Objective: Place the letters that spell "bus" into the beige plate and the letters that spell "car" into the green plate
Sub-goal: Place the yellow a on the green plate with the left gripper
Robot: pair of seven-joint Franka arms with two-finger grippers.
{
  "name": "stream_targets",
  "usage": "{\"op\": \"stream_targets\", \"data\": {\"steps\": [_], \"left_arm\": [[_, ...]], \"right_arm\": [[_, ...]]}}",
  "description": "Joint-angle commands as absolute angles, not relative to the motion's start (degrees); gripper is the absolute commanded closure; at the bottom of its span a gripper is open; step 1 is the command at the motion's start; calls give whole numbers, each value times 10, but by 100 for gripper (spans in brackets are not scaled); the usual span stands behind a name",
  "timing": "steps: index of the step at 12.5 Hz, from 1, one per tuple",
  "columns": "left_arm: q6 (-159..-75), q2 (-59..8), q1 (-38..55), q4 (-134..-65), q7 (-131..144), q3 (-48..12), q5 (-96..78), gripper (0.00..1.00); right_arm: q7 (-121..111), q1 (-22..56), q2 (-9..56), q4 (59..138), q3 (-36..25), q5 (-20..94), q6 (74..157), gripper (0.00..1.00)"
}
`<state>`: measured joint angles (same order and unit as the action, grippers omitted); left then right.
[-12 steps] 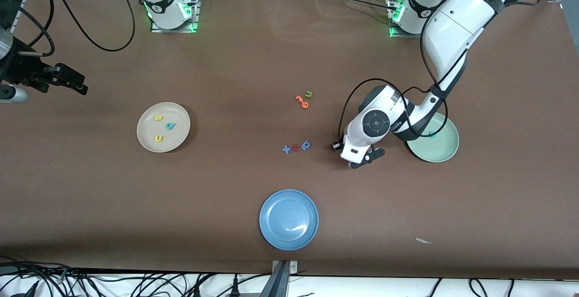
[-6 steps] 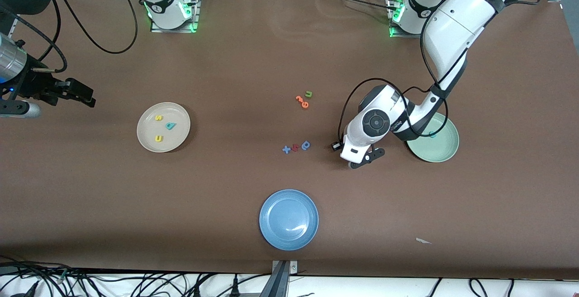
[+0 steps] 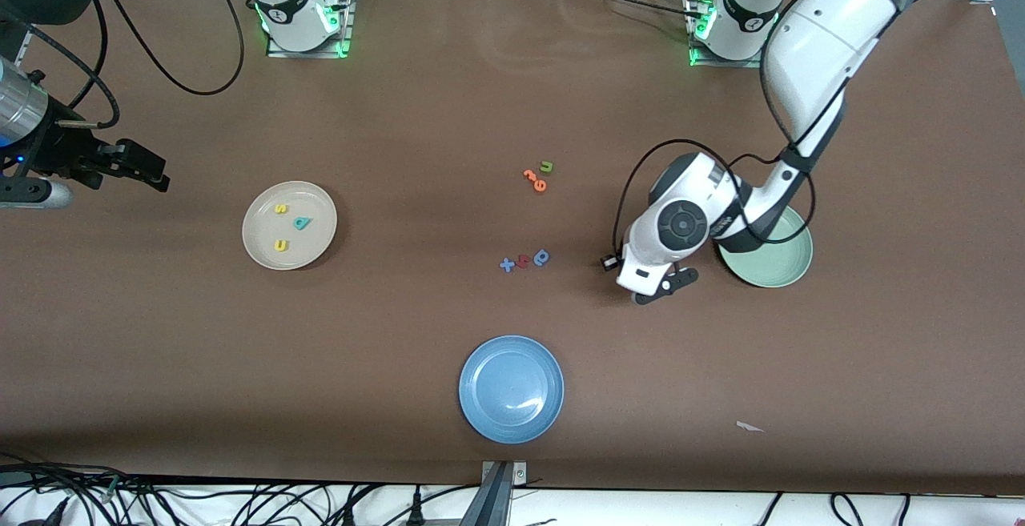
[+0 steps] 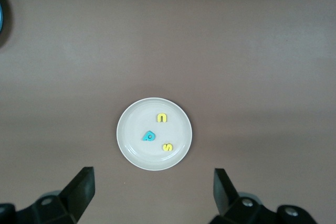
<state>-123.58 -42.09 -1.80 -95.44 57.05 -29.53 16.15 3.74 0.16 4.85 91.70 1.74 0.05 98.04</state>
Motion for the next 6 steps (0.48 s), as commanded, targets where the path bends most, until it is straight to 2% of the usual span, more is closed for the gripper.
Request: {"op": "stream_targets", "data": {"steps": [1, 4, 6], "left_arm": [[-1156, -376, -97, -965, 493, -350, 159, 94], [-1030, -360, -212, -969, 361, -414, 159, 94], [-993, -360, -259, -978, 284, -417, 163, 94]], "right_arm": [[28, 4, 40, 921, 18, -4, 987, 0], [28, 4, 38, 920, 17, -1, 983, 0], [27, 4, 37, 920, 16, -3, 985, 0]]}}
